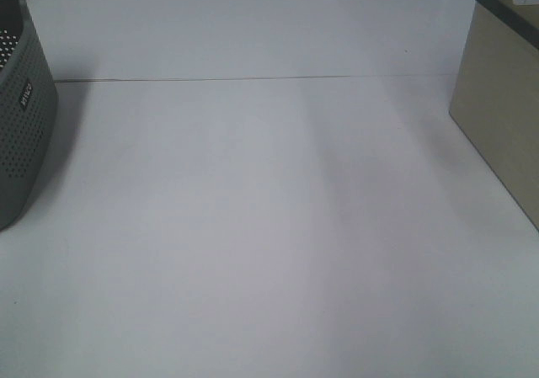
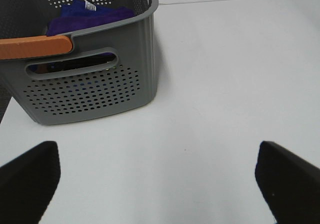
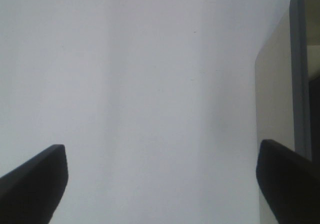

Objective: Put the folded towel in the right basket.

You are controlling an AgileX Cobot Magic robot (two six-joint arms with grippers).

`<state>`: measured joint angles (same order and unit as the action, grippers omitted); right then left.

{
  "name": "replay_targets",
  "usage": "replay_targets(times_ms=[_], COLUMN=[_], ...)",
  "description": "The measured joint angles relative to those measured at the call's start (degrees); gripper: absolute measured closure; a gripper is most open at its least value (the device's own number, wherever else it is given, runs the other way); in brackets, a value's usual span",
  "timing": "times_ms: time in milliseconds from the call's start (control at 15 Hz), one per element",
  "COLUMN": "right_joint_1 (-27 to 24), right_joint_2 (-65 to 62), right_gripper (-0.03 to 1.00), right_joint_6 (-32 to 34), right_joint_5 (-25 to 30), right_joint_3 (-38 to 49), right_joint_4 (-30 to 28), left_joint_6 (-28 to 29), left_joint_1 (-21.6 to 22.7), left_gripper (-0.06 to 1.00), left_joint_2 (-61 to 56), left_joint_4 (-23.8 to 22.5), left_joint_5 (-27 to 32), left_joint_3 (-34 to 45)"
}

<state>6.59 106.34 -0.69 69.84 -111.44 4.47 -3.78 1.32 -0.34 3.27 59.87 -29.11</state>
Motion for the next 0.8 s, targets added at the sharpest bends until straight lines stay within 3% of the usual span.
replay_targets(times_ms=[200, 267, 333, 533, 800], right_joint_1=[0.2, 0.2, 0.2, 0.2, 0.3], right_joint_2=[-8.9, -14.4, -26.4, -41.3, -66.2], right_gripper=[-0.02, -0.02, -0.02, -0.02, -0.02], right_joint_6=[0.2, 0.2, 0.2, 0.2, 0.2], right_joint_5=[-0.2, -0.3, -2.6, -6.5, -7.3], right_joint_3=[9.1, 15.5, 28.9, 44.0, 65.0], right_joint_4=[-2.0, -2.8, -3.4, -3.6, -4.0], left_joint_6=[0.0, 0.0, 0.0, 0.0, 0.0], left_joint_1=[0.0, 0.0, 0.0, 0.0, 0.0], left_gripper=[-0.05, -0.05, -0.05, -0.05, -0.05], left_joint_2=[0.0, 0.0, 0.0, 0.0, 0.0], left_joint_4=[0.0, 0.0, 0.0, 0.0, 0.0], left_joint_5=[0.0, 0.0, 0.0, 0.0, 0.0], left_joint_3=[0.0, 0.0, 0.0, 0.0, 0.0])
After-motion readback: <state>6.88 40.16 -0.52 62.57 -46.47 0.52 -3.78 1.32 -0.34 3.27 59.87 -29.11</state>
